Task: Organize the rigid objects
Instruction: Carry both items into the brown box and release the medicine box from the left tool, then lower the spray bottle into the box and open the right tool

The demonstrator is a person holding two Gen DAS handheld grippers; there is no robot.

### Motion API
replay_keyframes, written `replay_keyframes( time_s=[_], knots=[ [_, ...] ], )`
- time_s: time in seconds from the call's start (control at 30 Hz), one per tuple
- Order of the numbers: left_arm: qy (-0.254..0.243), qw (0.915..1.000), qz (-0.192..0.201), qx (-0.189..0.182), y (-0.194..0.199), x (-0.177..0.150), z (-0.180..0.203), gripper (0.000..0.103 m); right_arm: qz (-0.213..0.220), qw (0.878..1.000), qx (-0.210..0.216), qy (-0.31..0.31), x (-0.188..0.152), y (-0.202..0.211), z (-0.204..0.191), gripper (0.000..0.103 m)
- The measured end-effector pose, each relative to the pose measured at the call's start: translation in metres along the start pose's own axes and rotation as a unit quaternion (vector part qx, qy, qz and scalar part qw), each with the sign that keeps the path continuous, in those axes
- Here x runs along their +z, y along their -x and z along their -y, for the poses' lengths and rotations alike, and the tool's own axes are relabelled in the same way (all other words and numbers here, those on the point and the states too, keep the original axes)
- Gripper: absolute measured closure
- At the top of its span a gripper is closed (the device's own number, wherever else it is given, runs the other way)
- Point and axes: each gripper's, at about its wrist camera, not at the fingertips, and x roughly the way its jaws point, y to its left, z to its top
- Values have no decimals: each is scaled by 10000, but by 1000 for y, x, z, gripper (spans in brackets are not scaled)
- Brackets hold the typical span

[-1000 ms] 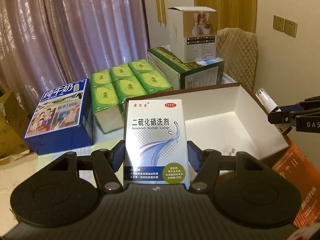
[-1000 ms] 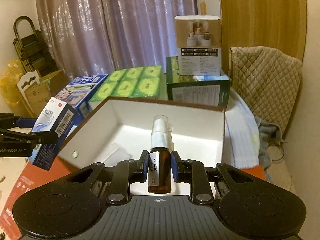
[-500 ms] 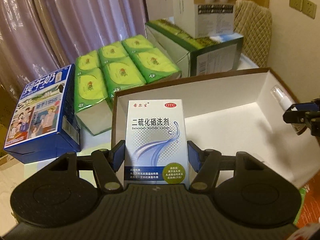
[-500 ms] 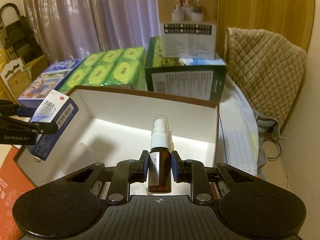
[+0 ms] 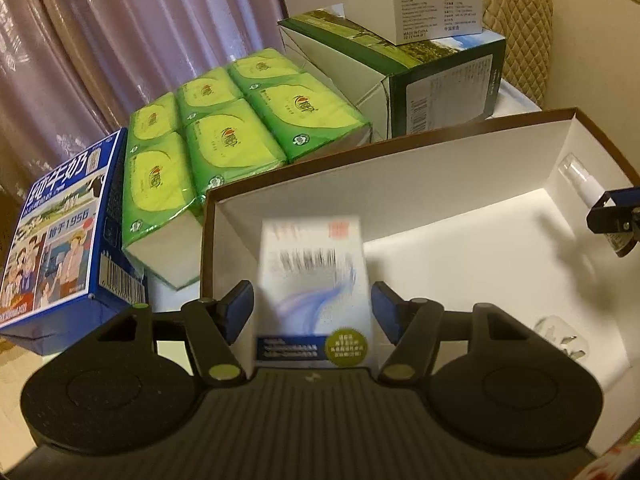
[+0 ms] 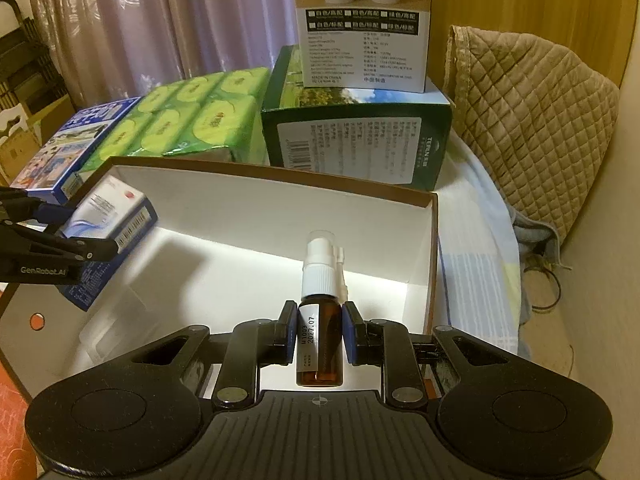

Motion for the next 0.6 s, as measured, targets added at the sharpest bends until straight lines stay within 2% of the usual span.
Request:
replay_keyframes(
  time_s=[0.43,0.6],
  knots=[
    [133,9998,-73,-97,-4,-2,-7,40,-69,9999,-117,62,4,-15,0,83],
    [177,9997,-75,-156,-2,-5,-7,39,39,9997,-219,100,5,-17,-2,83]
  ],
)
